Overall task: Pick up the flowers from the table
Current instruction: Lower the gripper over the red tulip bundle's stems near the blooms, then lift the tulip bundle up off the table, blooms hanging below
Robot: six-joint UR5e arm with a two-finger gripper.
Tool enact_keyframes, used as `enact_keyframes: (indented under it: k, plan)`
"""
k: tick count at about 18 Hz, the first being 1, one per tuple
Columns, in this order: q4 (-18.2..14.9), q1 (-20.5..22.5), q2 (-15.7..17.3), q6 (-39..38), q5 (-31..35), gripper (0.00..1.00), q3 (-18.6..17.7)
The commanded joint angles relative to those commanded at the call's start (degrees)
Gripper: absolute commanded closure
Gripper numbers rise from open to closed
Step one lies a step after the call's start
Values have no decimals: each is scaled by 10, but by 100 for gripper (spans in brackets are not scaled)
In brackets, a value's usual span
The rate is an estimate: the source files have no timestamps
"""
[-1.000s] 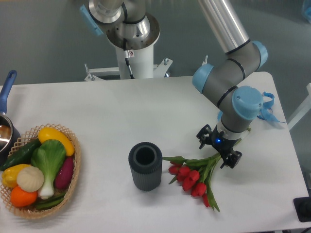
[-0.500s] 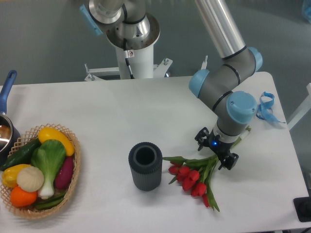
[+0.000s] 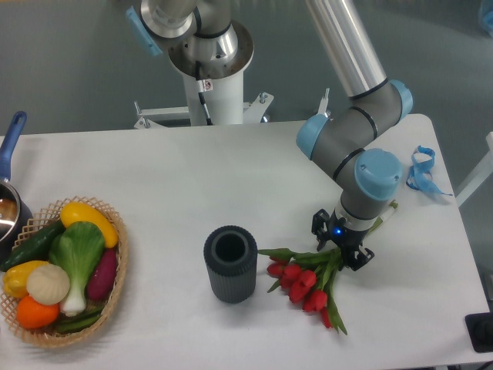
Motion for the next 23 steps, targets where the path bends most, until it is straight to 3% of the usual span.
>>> enact_keyframes:
  k: [3, 5, 8, 11, 16, 23]
  plan:
    - [1, 3, 3, 2, 0, 77, 4]
    - [0, 6, 8, 1, -2, 77, 11]
    - [-8, 18, 14, -3, -17, 77, 54]
    - [-7, 31, 38, -11, -58, 77, 64]
    - [-7, 39, 92, -109, -195, 77, 90]
    - [-3, 36, 155, -238, -425, 77, 86]
